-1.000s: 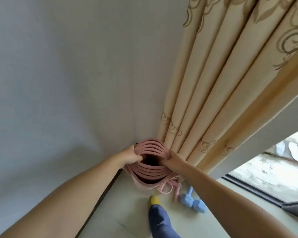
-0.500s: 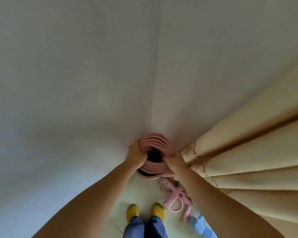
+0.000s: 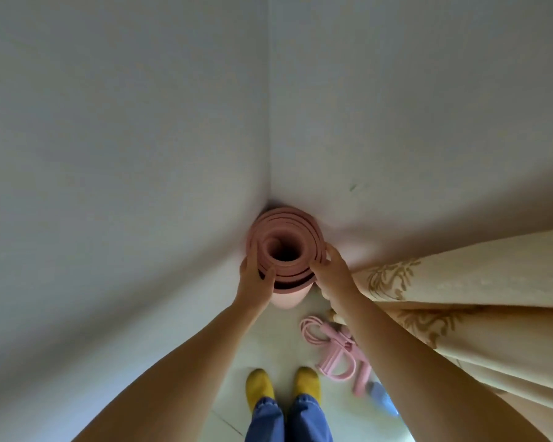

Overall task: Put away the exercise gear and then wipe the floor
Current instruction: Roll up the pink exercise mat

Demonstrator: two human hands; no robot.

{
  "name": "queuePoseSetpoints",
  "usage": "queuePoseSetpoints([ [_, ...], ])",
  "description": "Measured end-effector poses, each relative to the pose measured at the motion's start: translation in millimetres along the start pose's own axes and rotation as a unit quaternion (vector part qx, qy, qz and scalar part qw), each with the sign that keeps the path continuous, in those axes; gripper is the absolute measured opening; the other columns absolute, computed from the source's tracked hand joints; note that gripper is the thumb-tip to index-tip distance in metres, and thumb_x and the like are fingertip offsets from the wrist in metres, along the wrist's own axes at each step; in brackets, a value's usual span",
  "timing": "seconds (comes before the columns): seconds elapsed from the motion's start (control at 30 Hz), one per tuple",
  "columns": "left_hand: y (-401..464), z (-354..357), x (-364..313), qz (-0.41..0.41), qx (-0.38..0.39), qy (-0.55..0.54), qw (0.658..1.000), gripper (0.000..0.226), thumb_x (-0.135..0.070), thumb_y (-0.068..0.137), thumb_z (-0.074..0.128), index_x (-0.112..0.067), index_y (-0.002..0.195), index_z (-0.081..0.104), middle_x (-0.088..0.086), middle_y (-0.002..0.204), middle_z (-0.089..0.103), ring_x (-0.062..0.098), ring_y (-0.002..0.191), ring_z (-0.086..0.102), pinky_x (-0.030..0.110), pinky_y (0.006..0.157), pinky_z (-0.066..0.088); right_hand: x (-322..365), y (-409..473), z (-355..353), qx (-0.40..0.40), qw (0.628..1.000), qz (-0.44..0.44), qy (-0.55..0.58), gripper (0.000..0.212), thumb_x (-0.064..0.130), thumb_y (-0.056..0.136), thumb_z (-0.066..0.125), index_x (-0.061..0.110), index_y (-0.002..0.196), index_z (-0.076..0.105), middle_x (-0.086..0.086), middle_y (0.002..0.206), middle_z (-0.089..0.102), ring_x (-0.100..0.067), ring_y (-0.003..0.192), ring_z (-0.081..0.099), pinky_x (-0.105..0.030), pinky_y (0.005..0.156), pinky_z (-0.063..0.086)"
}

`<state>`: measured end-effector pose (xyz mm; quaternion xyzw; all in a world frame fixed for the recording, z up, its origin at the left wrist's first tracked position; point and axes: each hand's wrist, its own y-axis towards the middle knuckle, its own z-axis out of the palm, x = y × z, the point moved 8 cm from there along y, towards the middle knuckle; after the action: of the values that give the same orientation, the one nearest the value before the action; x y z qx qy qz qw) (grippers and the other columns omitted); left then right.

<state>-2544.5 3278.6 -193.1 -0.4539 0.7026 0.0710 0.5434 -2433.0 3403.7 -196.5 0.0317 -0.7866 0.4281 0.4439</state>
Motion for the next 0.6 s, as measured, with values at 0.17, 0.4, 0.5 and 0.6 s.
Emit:
queuePoseSetpoints([
  [0.17, -11.4, 0.4, -15.2, 0.001, 0.050, -0.014, 0.999, 0.053, -0.015, 0.094, 0.054, -0.027, 0.141, 0.033, -0.004, 0.129, 0.055, 0.010, 0.117, 0.052, 0.016, 0.093, 0.040, -9.8, -15.4, -10.9, 0.022, 0.998, 0.054, 0.023, 0.022, 0.013, 0.091, 0.054, 0.034, 0.085, 0.051, -0.004, 0.101, 0.063, -0.028, 0.105, 0.060, -0.049, 0.099, 0.047],
  [0.4, -40.0, -15.4, -52.5, -0.119, 0.126, 0.022, 0.985, 0.046, -0.030, 0.092, 0.056, -0.029, 0.136, 0.041, 0.004, 0.128, 0.058, 0.024, 0.113, 0.056, 0.035, 0.088, 0.046, 26.4, -65.9, -28.9, 0.079, 0.993, 0.087, 0.004, 0.026, 0.007, 0.094, 0.048, 0.014, 0.119, 0.055, -0.006, 0.089, 0.062, -0.014, 0.076, 0.061, -0.022, 0.058, 0.052],
  [0.5, -50.0, -36.6, -78.5, -0.112, 0.130, 0.072, 0.983, 0.052, -0.019, 0.095, 0.050, -0.019, 0.144, 0.031, 0.006, 0.140, 0.044, 0.027, 0.124, 0.045, 0.035, 0.095, 0.040, 48.3, -86.8, -33.3, 0.072, 0.993, 0.078, -0.048, 0.037, 0.015, 0.095, 0.050, 0.014, 0.132, 0.046, -0.007, 0.124, 0.056, -0.027, 0.114, 0.053, -0.038, 0.096, 0.047],
  [0.6, -50.0, -64.5, -101.3, -0.065, 0.116, 0.125, 0.983, 0.057, -0.023, 0.097, 0.047, -0.016, 0.148, 0.023, 0.009, 0.150, 0.034, 0.027, 0.135, 0.036, 0.035, 0.107, 0.034, 88.7, -103.6, -23.6, 0.083, 0.979, -0.004, -0.185, 0.034, 0.017, 0.096, 0.044, 0.017, 0.130, 0.045, -0.005, 0.115, 0.055, -0.022, 0.106, 0.055, -0.036, 0.092, 0.044],
])
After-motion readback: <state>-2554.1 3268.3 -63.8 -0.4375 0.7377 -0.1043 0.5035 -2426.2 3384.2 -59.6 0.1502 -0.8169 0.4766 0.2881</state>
